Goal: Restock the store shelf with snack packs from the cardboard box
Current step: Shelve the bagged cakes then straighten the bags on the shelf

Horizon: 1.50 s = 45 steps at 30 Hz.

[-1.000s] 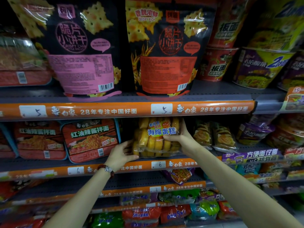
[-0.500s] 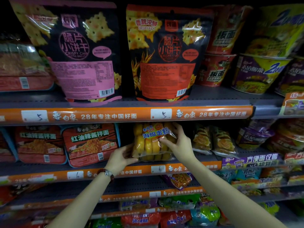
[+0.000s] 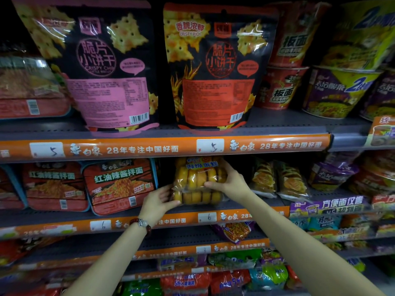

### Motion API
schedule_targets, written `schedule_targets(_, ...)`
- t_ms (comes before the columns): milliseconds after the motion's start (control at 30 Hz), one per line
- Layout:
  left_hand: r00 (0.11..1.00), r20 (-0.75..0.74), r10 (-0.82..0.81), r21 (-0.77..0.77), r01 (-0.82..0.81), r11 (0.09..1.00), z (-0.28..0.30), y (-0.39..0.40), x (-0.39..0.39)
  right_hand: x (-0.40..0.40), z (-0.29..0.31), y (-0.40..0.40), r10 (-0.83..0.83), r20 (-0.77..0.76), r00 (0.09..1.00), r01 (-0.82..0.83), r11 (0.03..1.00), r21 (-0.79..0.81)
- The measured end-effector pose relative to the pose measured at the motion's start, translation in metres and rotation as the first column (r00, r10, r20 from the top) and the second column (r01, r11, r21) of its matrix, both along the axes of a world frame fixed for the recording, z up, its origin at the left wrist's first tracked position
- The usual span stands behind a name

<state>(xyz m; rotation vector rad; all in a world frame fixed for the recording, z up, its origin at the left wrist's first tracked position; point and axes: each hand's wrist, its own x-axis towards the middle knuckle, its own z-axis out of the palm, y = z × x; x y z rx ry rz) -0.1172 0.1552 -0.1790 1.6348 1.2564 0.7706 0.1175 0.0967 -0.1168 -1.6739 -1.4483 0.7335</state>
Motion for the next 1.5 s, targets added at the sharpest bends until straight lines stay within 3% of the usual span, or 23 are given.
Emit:
schedule_targets(233, 0.998, -0.061, 0.022, -0.008, -0.022, 1.000, 0.004, -0.007, -0.002, 0.005, -0.001, 0.006, 0.065, 0.007, 0.998, -0.064, 0.994, -0.088)
schedule_targets(367, 0.984, -0.176, 0.032, 0.044, -0.025, 0.999, 0.010, -0.009, -0.002, 0.009, 0.005, 0.007, 0.117, 0.052, 0.992, -0.110, 0.986, -0.127)
schedule_targets(667, 0.898, -0.321, 0.301, 0.244, -0.229, 0.942, 0.033, -0.037, 0.017, 0.014, 0.008, -0.007, 0.064, 0.303, 0.951, -0.062, 0.998, -0.018)
schedule_targets(833, 0.847, -0.395, 0.355, 0.231, -0.282, 0.931, 0.034, -0.072, 0.025, 0.037, 0.005, -0.042, 0.063, 0.362, 0.930, -0.052, 0.998, -0.039)
schedule_targets(1000, 0.843, -0.453, 0.290, 0.217, -0.211, 0.953, 0.041, -0.110, 0.060, 0.068, -0.002, -0.085, 0.064, 0.348, 0.935, -0.033, 0.995, -0.095)
schedule_targets(1267, 0.888, -0.450, 0.094, 0.278, 0.040, 0.960, 0.063, -0.147, 0.177, 0.144, -0.007, -0.154, 0.017, 0.331, 0.944, 0.034, 0.988, -0.149)
schedule_targets(1500, 0.915, -0.404, 0.004, 0.337, 0.144, 0.931, 0.080, -0.155, 0.248, 0.206, 0.004, -0.178, -0.147, 0.279, 0.949, 0.184, 0.977, -0.111)
